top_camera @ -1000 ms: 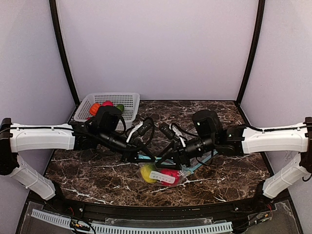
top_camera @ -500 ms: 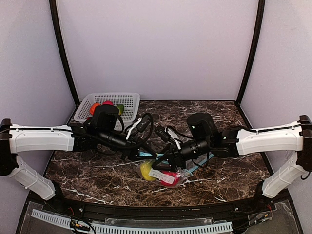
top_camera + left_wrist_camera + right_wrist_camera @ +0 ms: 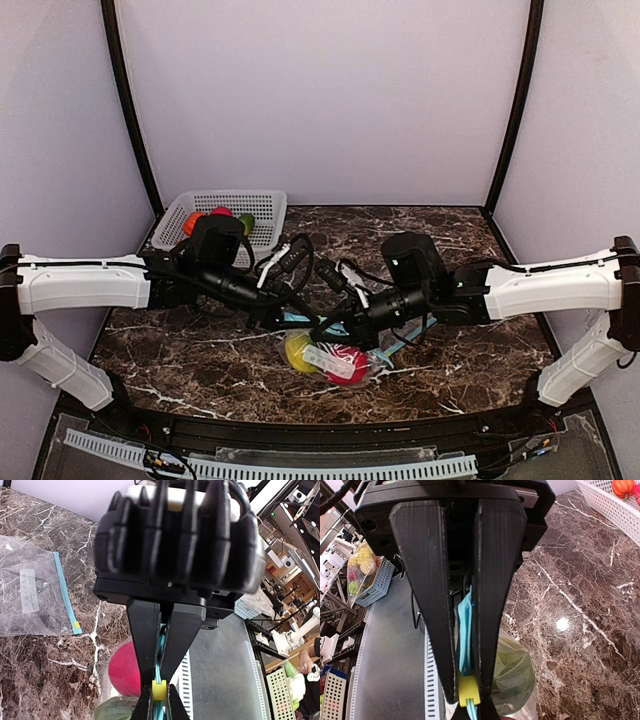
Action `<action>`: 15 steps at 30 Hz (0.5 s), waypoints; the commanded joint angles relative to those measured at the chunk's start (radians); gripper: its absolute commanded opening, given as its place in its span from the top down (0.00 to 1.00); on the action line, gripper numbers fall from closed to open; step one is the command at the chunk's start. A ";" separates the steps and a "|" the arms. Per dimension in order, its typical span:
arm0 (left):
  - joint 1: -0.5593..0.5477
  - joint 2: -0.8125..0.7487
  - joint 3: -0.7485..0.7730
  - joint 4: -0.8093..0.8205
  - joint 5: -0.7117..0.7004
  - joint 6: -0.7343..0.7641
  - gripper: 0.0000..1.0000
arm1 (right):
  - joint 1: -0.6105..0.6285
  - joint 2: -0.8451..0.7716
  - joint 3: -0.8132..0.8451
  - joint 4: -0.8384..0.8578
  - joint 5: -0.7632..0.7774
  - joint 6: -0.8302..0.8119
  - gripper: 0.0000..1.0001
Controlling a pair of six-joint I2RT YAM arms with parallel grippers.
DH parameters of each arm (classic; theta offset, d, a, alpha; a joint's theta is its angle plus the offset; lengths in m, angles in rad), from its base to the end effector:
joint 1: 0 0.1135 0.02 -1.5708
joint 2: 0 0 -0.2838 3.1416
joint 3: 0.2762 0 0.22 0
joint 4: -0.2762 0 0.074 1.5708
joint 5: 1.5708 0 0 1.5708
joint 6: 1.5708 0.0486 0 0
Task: Place the food in the zip-top bag and seal the zipper
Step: Hold the zipper food storage bag at the center of the board.
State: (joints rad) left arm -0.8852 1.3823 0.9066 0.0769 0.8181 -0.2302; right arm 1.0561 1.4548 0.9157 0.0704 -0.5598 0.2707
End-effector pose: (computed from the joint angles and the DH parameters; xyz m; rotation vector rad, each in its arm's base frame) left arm 0.1506 -0.2402 0.3070 1.2333 1.7733 -1.4927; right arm 0.1264 0.2759 0.2862 -1.2160 1.9075 1.3475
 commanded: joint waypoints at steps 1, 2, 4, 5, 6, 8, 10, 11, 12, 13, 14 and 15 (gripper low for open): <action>0.013 -0.054 0.035 -0.164 0.012 0.085 0.99 | -0.002 -0.023 0.011 -0.037 0.006 -0.022 1.00; 0.017 -0.056 0.049 -0.201 0.011 0.107 0.99 | -0.001 -0.024 0.012 -0.052 0.005 -0.029 1.00; 0.024 -0.053 0.072 -0.260 0.010 0.140 0.99 | -0.001 -0.029 0.008 -0.066 0.002 -0.044 1.00; 0.025 -0.052 0.080 -0.278 0.007 0.151 0.99 | -0.001 -0.033 0.006 -0.092 0.001 -0.050 1.00; 0.027 -0.048 0.095 -0.314 0.005 0.174 0.99 | -0.002 -0.036 0.002 -0.104 -0.001 -0.057 1.00; 0.032 -0.042 0.115 -0.363 0.002 0.202 0.99 | -0.002 -0.041 -0.003 -0.123 -0.006 -0.067 1.00; 0.038 -0.035 0.137 -0.416 -0.002 0.236 0.99 | -0.001 -0.049 -0.011 -0.133 -0.009 -0.072 1.00; 0.040 -0.031 0.152 -0.434 -0.006 0.265 0.99 | -0.001 -0.053 -0.015 -0.137 -0.010 -0.073 1.00; 0.044 -0.029 0.160 -0.470 -0.014 0.277 0.99 | -0.001 -0.058 -0.018 -0.141 -0.010 -0.075 1.00; 0.047 -0.026 0.174 -0.486 -0.016 0.297 0.99 | -0.001 -0.061 -0.020 -0.145 -0.008 -0.076 1.00; 0.053 -0.025 0.181 -0.513 -0.018 0.305 0.99 | -0.001 -0.063 -0.022 -0.149 -0.008 -0.077 1.00; 0.056 -0.024 0.191 -0.523 -0.019 0.317 0.99 | -0.002 -0.065 -0.024 -0.153 -0.008 -0.079 1.00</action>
State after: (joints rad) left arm -0.8806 1.3788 1.0618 -0.2157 0.7998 -0.0093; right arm 1.0672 1.4315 0.9230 0.0742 -0.5663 0.2115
